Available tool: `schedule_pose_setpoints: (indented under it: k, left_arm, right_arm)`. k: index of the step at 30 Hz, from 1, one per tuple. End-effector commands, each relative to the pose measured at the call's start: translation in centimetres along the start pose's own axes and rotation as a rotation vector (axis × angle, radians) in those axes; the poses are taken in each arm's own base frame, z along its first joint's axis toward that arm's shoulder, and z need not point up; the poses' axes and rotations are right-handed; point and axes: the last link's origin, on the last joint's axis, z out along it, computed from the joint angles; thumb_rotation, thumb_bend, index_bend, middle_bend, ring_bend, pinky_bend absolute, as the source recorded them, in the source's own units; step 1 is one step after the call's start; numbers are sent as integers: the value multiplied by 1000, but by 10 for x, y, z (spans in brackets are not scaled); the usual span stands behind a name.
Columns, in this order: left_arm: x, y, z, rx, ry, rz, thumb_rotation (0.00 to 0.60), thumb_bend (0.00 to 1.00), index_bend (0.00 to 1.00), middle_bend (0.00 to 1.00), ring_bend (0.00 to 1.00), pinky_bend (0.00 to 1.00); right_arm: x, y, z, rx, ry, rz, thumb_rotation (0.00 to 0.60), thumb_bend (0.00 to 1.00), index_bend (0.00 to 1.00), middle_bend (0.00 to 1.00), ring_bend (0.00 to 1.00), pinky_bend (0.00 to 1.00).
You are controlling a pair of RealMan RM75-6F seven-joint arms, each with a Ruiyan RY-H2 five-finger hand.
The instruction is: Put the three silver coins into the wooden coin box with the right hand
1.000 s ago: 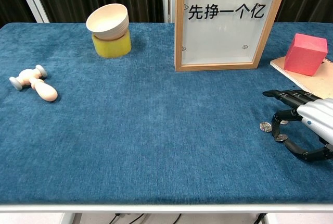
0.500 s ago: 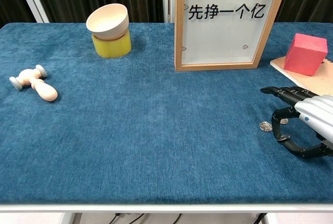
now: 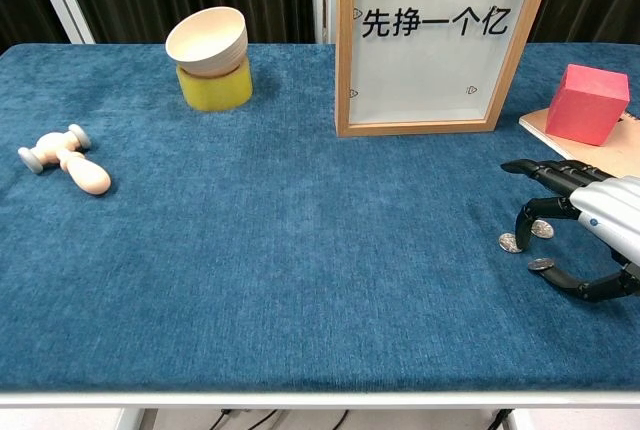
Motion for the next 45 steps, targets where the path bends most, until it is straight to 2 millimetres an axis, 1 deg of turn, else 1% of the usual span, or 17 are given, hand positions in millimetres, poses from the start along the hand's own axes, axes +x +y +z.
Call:
schedule_pose_setpoints:
  k: [1,4,9,19,20,24,27,31,34,35,41,44,45]
  left_arm:
    - [0,0,0,0,-1,0,600,0,17,0,0,0]
    - [0,0,0,2,-3,0,600,0,17,0,0,0]
    - [-1,0,0,2,-6,-1,600,0,17,0,0,0]
    - [-1,-1,0,4,-8,0,600,0,17,0,0,0]
    - [-1,0,0,4,-8,0,600,0,17,0,0,0]
    - [-1,-1,-1,6,-7,0,600,0,17,0,0,0]
    - [-1,-1,-1,8,-9,0,600,0,17,0,0,0]
    - [0,0,-2,7,-5,0,600,0,17,0,0,0]
    - [1,0,-2,7,1,0,600,0,17,0,0,0]
    - [2,0,-2,7,3,0,600,0,17,0,0,0]
    - [2,1,-3,8,3,2,600,0,17,0,0,0]
    - [2,2,-3,4,4,4,600,0,17,0,0,0]
    - [2,3,-3,1,3,5,600,0,17,0,0,0]
  right_arm:
    - [0,0,0,5,2,0,600,327,432,5,0,0]
    - [0,0,-1,4,1,-1,600,341,435,19,0,0]
    - [0,1,0,0,3,-5,600,361,496,28,0,0]
    - [0,2,1,-6,7,-5,600,373,586,26,0,0]
    - [0,2,1,-7,7,-3,600,379,597,26,0,0]
    - [4,2,1,-3,18,4,600,457,637,21,0,0]
    - [13,3,2,5,50,4,600,470,654,20,0,0]
    - [39,1,4,32,125,21,600,470,675,19,0,0]
    - [72,-4,8,63,210,47,600,470,681,19,0,0]
    - [88,-7,9,78,253,53,600,470,683,19,0,0]
    - [167,-22,18,131,475,40,600,468,688,25,0,0]
    - [192,-27,29,130,525,27,600,467,693,26,0,0]
    - [201,-30,35,130,537,19,600,466,696,26,0,0]
